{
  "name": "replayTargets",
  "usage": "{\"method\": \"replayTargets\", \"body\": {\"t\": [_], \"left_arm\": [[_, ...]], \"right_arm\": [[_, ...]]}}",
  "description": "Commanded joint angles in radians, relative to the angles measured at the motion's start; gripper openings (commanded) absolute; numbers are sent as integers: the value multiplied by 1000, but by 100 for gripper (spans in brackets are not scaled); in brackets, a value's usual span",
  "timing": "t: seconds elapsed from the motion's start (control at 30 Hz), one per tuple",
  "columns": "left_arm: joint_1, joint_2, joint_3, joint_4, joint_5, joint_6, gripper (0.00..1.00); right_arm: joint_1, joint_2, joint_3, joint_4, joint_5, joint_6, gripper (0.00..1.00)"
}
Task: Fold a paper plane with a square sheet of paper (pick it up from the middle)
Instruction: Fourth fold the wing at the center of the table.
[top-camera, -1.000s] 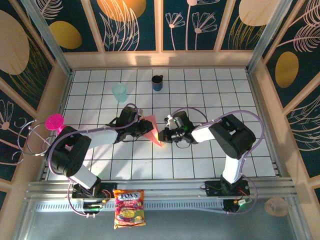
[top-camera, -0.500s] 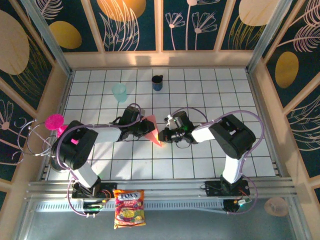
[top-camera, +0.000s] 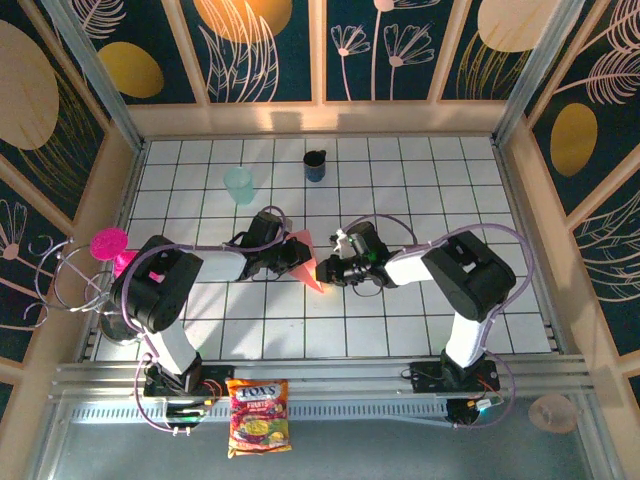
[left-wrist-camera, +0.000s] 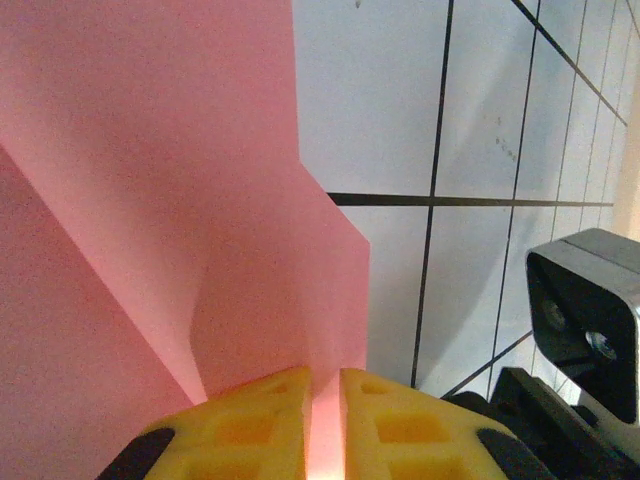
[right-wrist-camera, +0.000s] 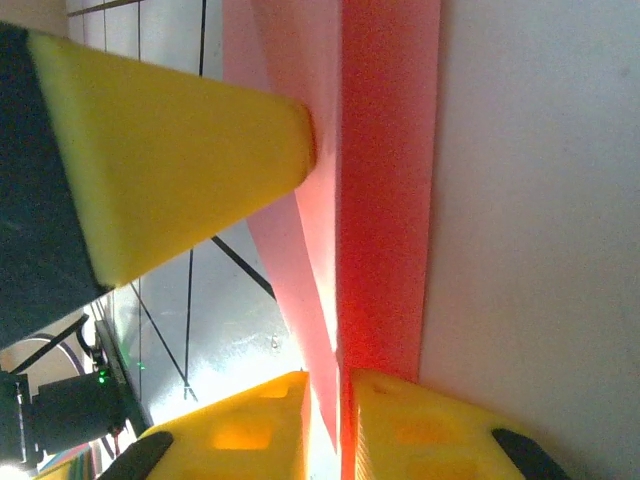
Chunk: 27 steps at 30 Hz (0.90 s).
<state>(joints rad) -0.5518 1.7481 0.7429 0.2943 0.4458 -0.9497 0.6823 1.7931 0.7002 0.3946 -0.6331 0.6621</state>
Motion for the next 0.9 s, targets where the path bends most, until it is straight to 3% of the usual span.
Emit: {"method": "replayTargets", "body": {"t": [0.0,0.17,0.37,0.6,0.87], "left_arm": [[2,14,23,-3,16,20,16],[2,20,24,-8,13,25,17],[2,30,27,-12,14,28,16],[1,36,29,-14,13,28,16],[2,33,30,-24,7,28,16]], "right_arm": [[-6,-61,-17,-55,2,2,22],[-11,-128,-39,-109,57,4,27],[-9,-186,-25,-118,112,-5,26],[35,-106,29,-90,69,-12,17],[46,-40,38,-77,53,-1,15]]}}
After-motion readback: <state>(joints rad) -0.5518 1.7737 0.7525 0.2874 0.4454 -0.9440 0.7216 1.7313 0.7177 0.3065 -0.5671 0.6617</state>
